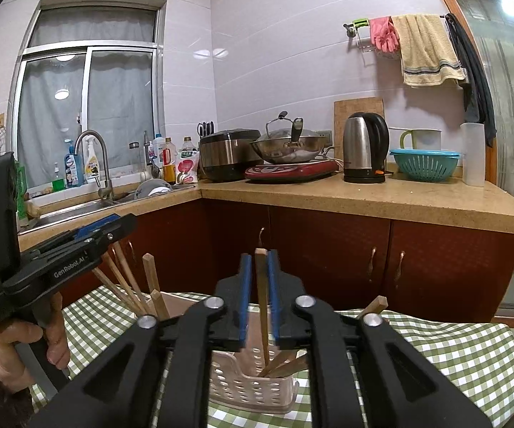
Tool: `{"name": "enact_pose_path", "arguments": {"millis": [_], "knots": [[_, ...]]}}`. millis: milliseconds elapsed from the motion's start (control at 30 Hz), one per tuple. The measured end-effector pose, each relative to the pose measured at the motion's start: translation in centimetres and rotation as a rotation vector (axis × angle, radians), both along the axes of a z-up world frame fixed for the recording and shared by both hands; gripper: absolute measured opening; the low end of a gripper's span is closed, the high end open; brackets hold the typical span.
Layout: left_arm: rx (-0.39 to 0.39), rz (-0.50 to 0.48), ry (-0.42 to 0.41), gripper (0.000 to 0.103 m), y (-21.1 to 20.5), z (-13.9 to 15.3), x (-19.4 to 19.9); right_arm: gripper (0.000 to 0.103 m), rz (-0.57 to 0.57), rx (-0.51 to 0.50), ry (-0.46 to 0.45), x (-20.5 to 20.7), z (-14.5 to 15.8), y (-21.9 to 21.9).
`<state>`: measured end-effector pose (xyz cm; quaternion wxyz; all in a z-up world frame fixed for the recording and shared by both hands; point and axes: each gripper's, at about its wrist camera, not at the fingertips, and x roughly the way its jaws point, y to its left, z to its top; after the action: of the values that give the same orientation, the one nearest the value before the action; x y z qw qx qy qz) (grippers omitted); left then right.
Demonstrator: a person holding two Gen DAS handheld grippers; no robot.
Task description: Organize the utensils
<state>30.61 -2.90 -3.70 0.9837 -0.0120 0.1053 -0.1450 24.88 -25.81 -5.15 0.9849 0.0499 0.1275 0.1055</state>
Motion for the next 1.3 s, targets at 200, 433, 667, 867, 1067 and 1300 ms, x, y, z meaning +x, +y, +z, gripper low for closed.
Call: {"name": "enact_pose_path", "arguments": {"millis": [200,433,667,867,1067,1300], "knots": [[-0.023,0.0,-0.003,0.058,0.2,0.3,-0.3,0.033,-0.002,0.005,-0.023,-0.5,0.4,0.0],[-0.006,0.011,-0.054,0.074,-0.1,1.7,-1.8,0.05,-0.026,0.017,-0.073,-1.9,1.9,-0.5],[0.04,0.077,-0.082,0.083,-0.4,2.7,-4.8,0.064,-0.095,0.001,-0.091,-4.4,2.6,-0.9],[0.05,0.143,-0.047,0.089,0.1,2.2,-8.4,0.071,-0.152,0.006,-0.049,-7.2,1.5,-1.0],[0.074,0.204,-0.009,0.091,0.8,1.4,-12.7,0.074,-0.174,0.006,0.001,-10.3,0.5,-0.8],[0.079,0.251,0.03,0.093,2.3,0.4,-17.6,0.077,-0.185,0.01,0.009,-13.8,0.4,-0.8]]}}
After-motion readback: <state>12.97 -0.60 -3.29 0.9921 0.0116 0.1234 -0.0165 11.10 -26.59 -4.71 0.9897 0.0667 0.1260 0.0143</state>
